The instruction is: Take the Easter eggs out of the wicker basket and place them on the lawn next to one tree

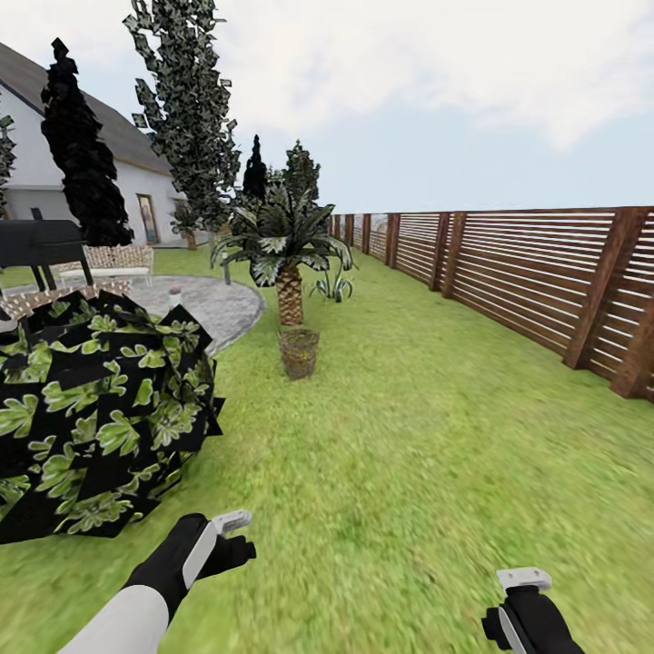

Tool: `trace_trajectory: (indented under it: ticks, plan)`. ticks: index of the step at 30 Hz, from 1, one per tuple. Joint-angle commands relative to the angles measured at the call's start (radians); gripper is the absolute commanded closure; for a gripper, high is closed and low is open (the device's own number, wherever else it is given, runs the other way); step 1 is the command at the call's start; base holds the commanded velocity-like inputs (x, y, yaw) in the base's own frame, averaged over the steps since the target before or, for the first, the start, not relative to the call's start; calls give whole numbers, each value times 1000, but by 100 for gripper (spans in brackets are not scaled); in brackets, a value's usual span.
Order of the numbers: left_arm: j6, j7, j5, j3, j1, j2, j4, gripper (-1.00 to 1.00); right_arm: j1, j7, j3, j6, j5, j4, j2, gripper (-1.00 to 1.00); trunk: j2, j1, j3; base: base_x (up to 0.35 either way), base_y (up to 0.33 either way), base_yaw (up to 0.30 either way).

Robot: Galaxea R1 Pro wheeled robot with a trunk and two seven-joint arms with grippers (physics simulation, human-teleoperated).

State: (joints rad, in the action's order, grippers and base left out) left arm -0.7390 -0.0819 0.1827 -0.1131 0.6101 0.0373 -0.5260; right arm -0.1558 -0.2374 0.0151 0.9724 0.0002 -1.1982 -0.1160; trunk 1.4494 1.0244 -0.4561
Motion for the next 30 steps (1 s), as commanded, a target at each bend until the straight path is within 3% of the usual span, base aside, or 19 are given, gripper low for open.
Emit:
trace_trajectory:
  ticks: [1, 30]
  plan:
    - [-5, -9, 11, -5, 0, 1, -2, -100, -1, -2, 2, 5, 0, -1, 0, -100, 1, 1, -1, 324, 0, -28]
    - [-5, -9, 11, -5, 0, 1, -2, -100, -1, -2, 2, 5, 3, -1, 0, -100, 1, 1, -1, 324, 0, -1]
